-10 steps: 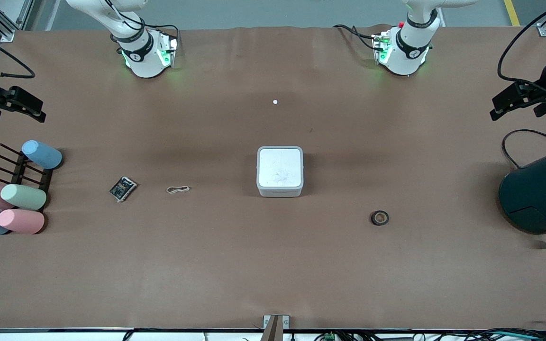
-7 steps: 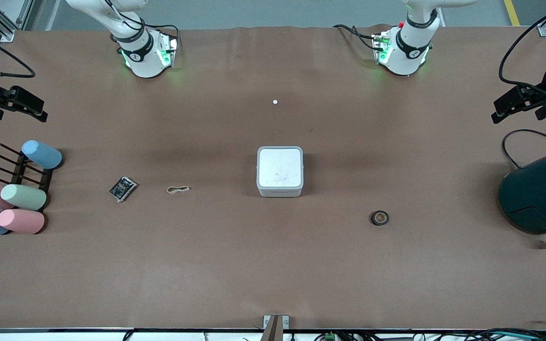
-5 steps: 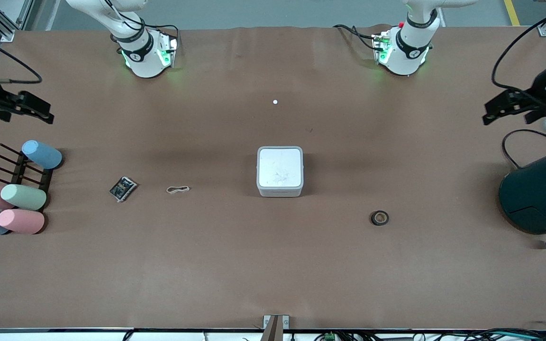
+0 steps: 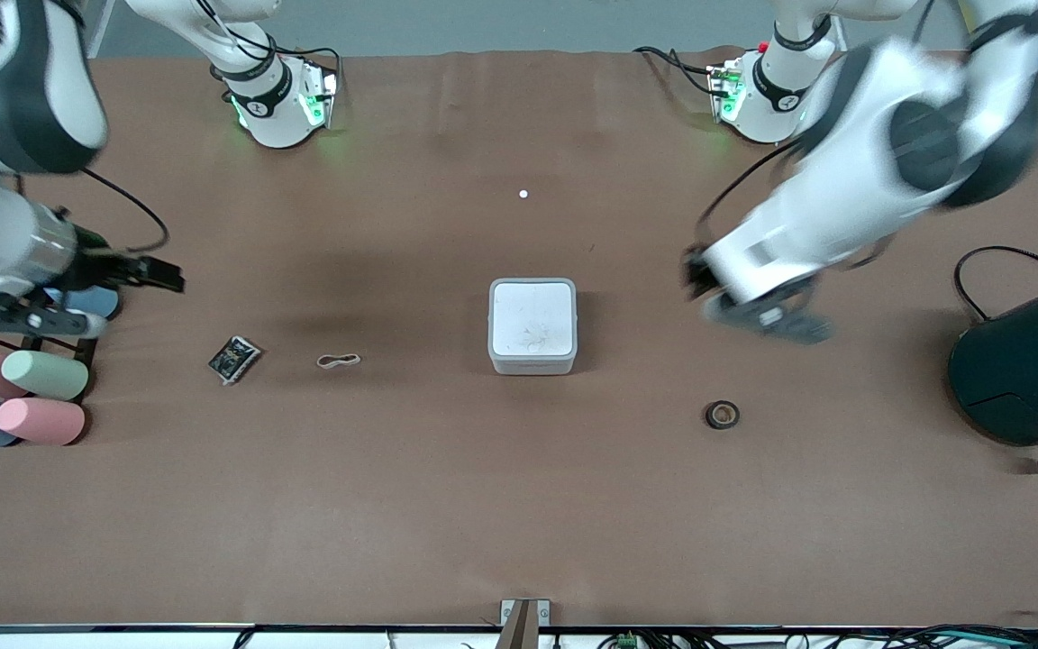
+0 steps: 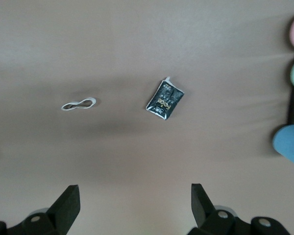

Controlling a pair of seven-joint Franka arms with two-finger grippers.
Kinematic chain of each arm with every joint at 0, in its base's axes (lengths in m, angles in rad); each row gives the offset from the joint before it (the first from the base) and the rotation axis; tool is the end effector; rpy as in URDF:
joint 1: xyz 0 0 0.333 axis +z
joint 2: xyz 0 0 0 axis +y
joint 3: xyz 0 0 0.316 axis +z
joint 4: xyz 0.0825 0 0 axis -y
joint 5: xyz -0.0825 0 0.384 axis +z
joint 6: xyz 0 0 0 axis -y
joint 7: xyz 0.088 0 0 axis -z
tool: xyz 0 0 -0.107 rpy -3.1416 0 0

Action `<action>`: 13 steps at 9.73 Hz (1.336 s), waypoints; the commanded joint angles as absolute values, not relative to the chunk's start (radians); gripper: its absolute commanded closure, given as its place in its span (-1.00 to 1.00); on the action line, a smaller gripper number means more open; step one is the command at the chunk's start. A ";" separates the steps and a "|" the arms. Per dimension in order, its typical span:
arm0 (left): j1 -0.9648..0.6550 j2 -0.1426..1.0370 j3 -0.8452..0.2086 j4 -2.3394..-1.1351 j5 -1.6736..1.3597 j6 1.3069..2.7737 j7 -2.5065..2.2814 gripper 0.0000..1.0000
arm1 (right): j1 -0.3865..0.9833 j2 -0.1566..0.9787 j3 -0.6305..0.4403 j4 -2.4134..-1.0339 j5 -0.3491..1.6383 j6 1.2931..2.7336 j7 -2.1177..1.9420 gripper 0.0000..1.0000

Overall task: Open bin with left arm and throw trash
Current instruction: 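Open the bin with the left gripper while the right gripper grasps the packet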

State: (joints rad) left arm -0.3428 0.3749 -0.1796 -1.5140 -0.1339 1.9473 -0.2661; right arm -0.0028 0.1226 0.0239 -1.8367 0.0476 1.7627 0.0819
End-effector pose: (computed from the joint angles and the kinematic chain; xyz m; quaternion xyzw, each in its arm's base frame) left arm 0.5901 -0.3311 0.4580 0.9901 -0.0976 -0.0074 0.1002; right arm 0.5724 0.0158 0.4454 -0.9942 0.0370 0.0992 0.0192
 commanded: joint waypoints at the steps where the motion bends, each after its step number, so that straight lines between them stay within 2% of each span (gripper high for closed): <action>1: -0.455 0.573 -0.176 -1.440 -0.150 2.142 -0.390 1.00 | -0.012 0.210 0.023 -1.867 0.077 1.854 0.104 -1.00; 4: -0.538 0.664 -0.187 -1.440 -0.159 2.236 -0.526 1.00 | -0.026 0.355 0.021 -1.870 0.103 1.986 0.221 -1.00; 7: -0.557 0.724 -0.186 -1.450 -0.166 2.321 -0.526 1.00 | -0.028 0.429 0.015 -1.882 0.092 2.090 0.372 -0.98; 9: -0.569 0.747 -0.181 -1.457 -0.158 2.347 -0.528 1.00 | -0.031 0.436 0.005 -1.971 0.091 2.217 0.441 -0.96; 10: -0.560 0.723 -0.175 -1.471 -0.158 2.324 -0.534 1.00 | -0.029 0.436 -0.006 -2.005 0.091 2.261 0.445 -0.96; 13: -0.426 0.566 -0.161 -1.456 -0.063 1.992 -0.453 1.00 | -0.022 0.478 -0.024 -2.020 0.084 2.321 0.486 -0.95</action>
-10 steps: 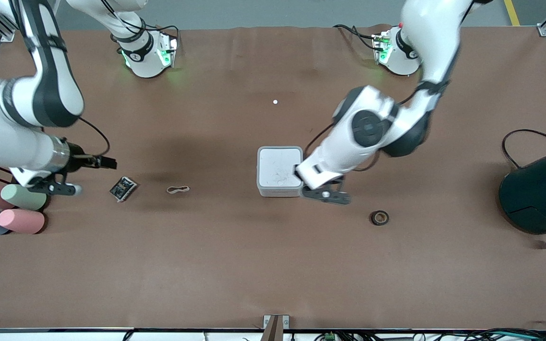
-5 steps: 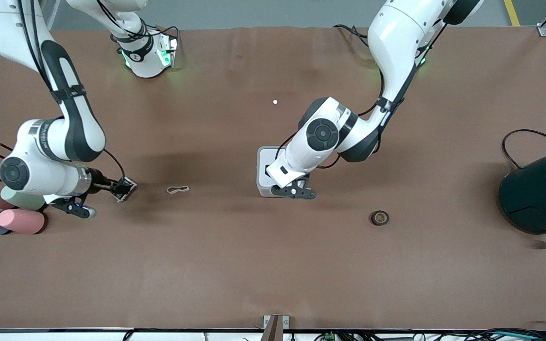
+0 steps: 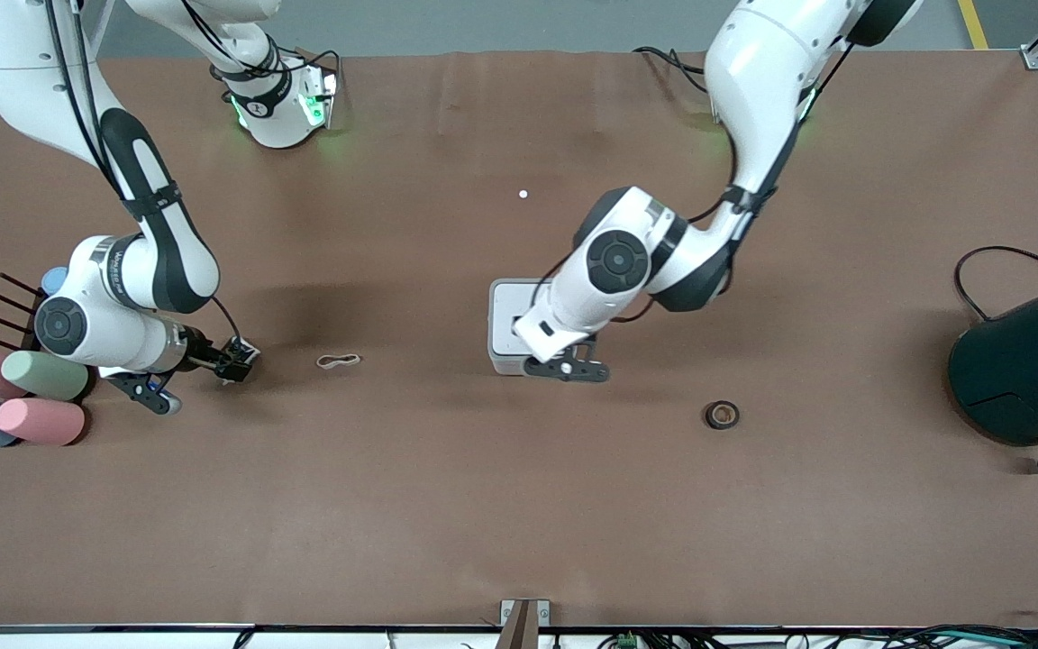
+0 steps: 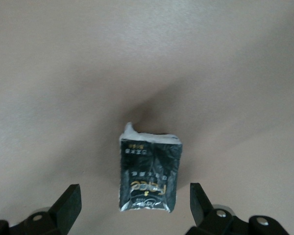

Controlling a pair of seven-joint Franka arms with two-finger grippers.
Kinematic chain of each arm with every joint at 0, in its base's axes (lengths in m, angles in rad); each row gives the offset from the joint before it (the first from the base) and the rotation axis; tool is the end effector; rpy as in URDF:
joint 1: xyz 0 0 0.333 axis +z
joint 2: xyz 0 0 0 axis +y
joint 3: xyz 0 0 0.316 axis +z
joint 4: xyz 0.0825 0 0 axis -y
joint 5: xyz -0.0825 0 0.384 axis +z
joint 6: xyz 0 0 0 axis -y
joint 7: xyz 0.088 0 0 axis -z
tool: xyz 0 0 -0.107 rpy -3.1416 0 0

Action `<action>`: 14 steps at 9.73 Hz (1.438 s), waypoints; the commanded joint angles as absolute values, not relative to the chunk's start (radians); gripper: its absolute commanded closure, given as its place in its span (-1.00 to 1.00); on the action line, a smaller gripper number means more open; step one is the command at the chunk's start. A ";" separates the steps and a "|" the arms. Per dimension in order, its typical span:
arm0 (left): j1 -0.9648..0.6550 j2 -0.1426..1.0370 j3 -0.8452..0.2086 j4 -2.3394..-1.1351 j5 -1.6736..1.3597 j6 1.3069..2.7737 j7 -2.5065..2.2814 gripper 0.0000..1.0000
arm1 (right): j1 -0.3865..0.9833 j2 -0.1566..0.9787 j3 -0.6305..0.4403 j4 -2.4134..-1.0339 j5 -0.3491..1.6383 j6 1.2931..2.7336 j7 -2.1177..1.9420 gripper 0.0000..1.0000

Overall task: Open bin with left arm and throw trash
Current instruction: 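Grasp the tape with the left gripper while the right gripper lifts the packet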

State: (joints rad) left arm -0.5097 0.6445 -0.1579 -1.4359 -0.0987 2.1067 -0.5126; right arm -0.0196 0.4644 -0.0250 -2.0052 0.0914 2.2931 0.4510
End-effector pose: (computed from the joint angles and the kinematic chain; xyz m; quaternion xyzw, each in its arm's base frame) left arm 0.5775 -0.4338 0.3211 0.9952 -0.0363 -0.0363 0.0837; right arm 0.5864 -0.0240 0.2088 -0.9570 0.2754 0.0912 0.0075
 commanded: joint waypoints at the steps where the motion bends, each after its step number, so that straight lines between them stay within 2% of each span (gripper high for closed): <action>1: -0.369 0.560 -0.161 -1.456 -0.057 1.953 -0.357 0.92 | -0.020 0.495 -0.028 -2.022 0.084 2.359 0.492 -0.95; 2: -0.306 0.572 -0.155 -1.463 -0.052 1.951 -0.245 0.45 | -0.020 0.506 -0.029 -2.019 0.084 2.368 0.526 -0.95; 4: -0.214 0.650 -0.158 -1.468 0.175 2.050 -0.126 -0.99 | -0.018 0.515 -0.029 -2.019 0.080 2.382 0.531 -0.96; 5: -0.198 0.690 -0.158 -1.477 0.204 2.100 -0.095 -1.00 | -0.018 0.518 -0.029 -2.019 0.069 2.382 0.531 -0.94; 6: -0.178 0.716 -0.158 -1.512 0.204 2.184 -0.094 -1.00 | -0.015 0.520 -0.029 -2.019 0.066 2.382 0.532 -0.63; 7: -0.176 0.719 -0.156 -1.563 0.207 2.263 -0.094 -1.00 | -0.005 0.519 -0.029 -2.019 0.066 2.381 0.534 -0.14; 8: -0.163 0.730 -0.156 -1.598 0.209 2.322 -0.094 -1.00 | -0.005 0.520 -0.029 -2.017 0.066 2.379 0.531 0.44; 9: -0.158 0.735 -0.156 -1.618 0.209 2.347 -0.094 -1.00 | -0.005 0.520 -0.028 -2.011 0.066 2.370 0.529 0.77; 10: -0.156 0.736 -0.156 -1.629 0.209 2.352 -0.094 -1.00 | 0.001 0.519 -0.028 -2.006 0.066 2.365 0.531 0.94; 11: -0.155 0.735 -0.156 -1.640 0.209 2.352 -0.094 -1.00 | 0.002 0.494 -0.026 -1.982 0.066 2.286 0.555 0.95; 13: -0.153 0.732 -0.156 -1.664 0.209 2.358 -0.094 -0.99 | 0.043 0.446 -0.015 -1.761 0.086 1.932 0.690 0.95; 14: -0.140 0.729 -0.156 -1.670 0.210 2.365 -0.094 -0.67 | 0.105 0.448 -0.014 -1.647 0.121 1.826 0.795 0.95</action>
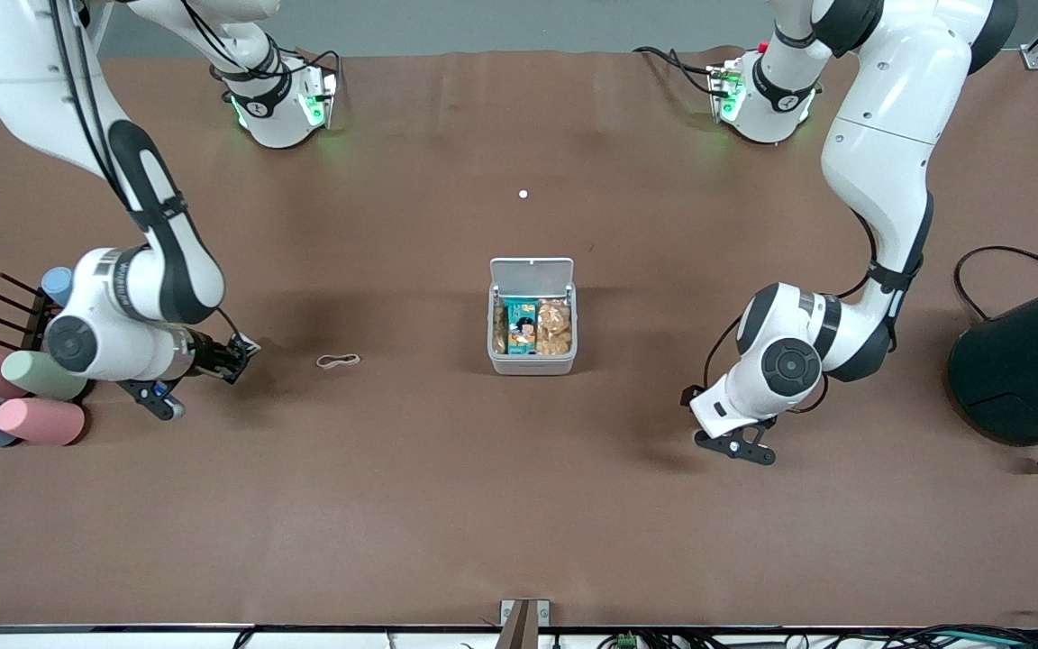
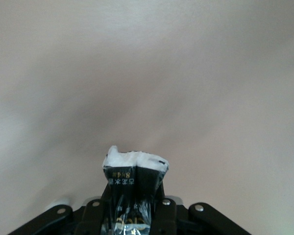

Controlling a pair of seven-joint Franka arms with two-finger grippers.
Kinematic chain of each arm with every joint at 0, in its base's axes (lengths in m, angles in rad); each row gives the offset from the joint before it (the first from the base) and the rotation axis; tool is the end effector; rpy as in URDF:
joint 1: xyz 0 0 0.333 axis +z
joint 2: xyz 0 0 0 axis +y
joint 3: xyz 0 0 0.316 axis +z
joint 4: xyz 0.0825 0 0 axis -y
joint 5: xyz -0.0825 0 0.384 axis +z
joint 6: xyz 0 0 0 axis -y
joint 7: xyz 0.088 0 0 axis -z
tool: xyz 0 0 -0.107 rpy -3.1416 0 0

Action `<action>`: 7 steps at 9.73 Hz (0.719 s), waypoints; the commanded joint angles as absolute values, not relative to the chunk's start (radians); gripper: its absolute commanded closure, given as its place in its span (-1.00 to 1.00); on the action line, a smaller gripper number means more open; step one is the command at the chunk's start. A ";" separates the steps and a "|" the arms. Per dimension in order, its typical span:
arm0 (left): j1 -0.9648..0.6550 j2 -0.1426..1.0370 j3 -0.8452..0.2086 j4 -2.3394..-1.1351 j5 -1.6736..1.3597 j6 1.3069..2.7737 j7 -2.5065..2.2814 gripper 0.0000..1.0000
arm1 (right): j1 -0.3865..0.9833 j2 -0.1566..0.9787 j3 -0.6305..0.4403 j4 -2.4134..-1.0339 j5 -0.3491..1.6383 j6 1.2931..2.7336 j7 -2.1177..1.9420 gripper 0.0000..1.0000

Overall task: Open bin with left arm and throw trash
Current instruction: 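Grasp the tape with the left gripper while the right gripper lifts the packet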

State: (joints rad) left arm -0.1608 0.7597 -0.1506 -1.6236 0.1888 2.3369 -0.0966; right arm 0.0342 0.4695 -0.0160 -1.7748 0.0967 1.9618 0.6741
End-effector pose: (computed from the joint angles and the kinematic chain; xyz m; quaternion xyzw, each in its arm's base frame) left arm 0.6570 -0.1958 0.1769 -0.9878 0.1540 0.0138 0.0178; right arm 0.6228 0.0183 0.2754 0.9286 -0.3415 -0.1451 0.0120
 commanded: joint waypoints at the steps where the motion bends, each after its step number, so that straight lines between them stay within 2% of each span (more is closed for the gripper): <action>1: -0.134 0.727 -0.158 -1.672 0.209 2.365 -0.094 0.20 | 0.198 0.446 -0.015 -1.597 0.162 1.819 0.946 0.95; 2: -0.132 0.724 -0.160 -1.672 0.209 2.365 -0.106 0.73 | 0.271 0.451 -0.015 -1.545 0.169 1.825 1.051 0.97; 3: -0.132 0.723 -0.160 -1.671 0.209 2.365 -0.110 1.00 | 0.364 0.462 -0.015 -1.507 0.179 1.839 1.081 0.98; 5: -0.141 0.700 -0.164 -1.664 0.206 2.361 -0.115 1.00 | 0.490 0.474 -0.015 -1.488 0.219 1.915 1.098 0.97; 7: -0.132 0.634 -0.208 -1.663 0.186 2.343 -0.145 1.00 | 0.584 0.535 -0.015 -1.486 0.235 2.099 1.259 0.97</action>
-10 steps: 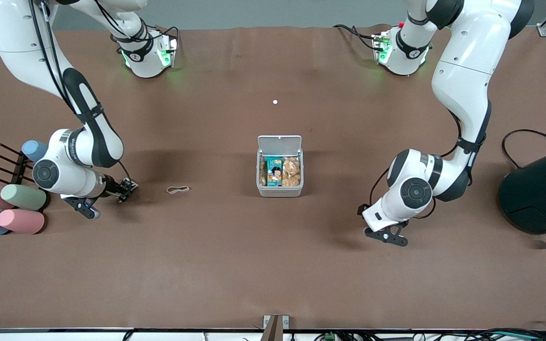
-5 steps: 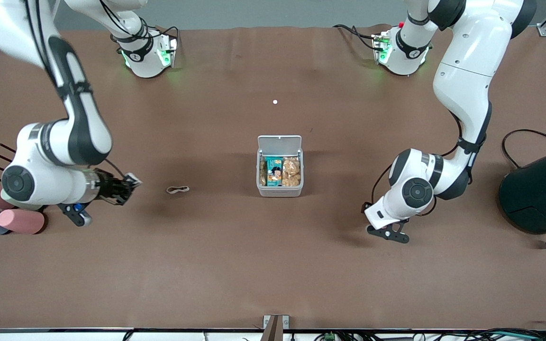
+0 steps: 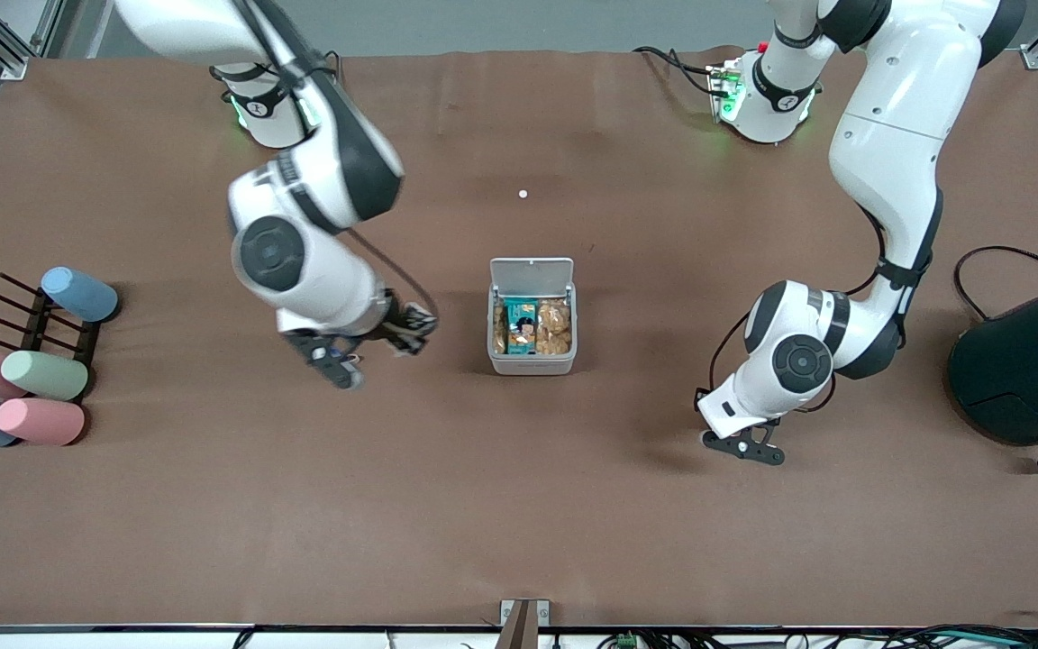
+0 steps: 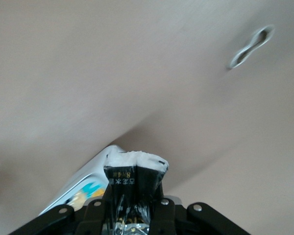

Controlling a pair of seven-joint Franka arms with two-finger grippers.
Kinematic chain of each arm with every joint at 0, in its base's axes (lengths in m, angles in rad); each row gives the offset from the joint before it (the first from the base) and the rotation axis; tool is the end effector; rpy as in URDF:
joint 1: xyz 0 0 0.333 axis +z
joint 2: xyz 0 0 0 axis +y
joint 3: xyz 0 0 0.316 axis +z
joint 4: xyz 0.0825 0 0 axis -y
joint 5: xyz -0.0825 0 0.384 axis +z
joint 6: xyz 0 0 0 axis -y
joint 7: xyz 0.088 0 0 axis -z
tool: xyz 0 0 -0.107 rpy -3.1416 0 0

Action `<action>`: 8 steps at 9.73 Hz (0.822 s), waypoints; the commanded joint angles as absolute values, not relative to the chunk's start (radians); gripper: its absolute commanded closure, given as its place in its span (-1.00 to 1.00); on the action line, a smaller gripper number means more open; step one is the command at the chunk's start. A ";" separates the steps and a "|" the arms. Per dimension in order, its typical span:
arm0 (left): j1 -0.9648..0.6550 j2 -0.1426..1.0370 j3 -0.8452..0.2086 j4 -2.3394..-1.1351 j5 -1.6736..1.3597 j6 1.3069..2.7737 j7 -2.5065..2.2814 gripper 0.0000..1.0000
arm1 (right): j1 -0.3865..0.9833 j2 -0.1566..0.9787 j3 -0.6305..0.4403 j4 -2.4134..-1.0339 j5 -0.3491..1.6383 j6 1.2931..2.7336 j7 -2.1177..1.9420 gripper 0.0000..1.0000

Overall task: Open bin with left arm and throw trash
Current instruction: 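Lower the tape and packet over the open bin and release both grippers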

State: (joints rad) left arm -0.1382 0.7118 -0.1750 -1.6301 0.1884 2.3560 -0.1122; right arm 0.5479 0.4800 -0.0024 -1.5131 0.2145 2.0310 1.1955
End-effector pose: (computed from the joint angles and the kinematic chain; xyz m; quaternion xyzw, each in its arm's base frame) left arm 0.6640 -0.1966 0.2101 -0.9894 0.1441 -0.0163 0.0075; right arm 0.5883 0.3715 0.3906 -0.9275 0.3606 0.0614 0.0764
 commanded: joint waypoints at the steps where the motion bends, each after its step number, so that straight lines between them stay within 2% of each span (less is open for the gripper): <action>1: -0.133 0.609 -0.228 -1.663 0.163 2.298 -0.179 1.00 | 0.641 0.570 -0.018 -1.471 0.233 2.138 1.275 0.96; 5: -0.144 0.584 -0.357 -1.661 0.144 2.283 -0.430 1.00 | 0.702 0.633 -0.018 -1.448 0.238 2.178 1.587 0.96; 8: -0.152 0.584 -0.426 -1.661 0.144 2.281 -0.576 0.97 | 0.721 0.647 -0.017 -1.448 0.241 2.180 1.710 0.87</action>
State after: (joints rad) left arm -0.1569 0.6068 -0.4040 -1.6417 0.1546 2.2915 -0.5256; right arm 0.7086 0.6316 -0.0064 -1.4711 0.2187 2.1850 1.6738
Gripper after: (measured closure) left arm 0.511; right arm 0.692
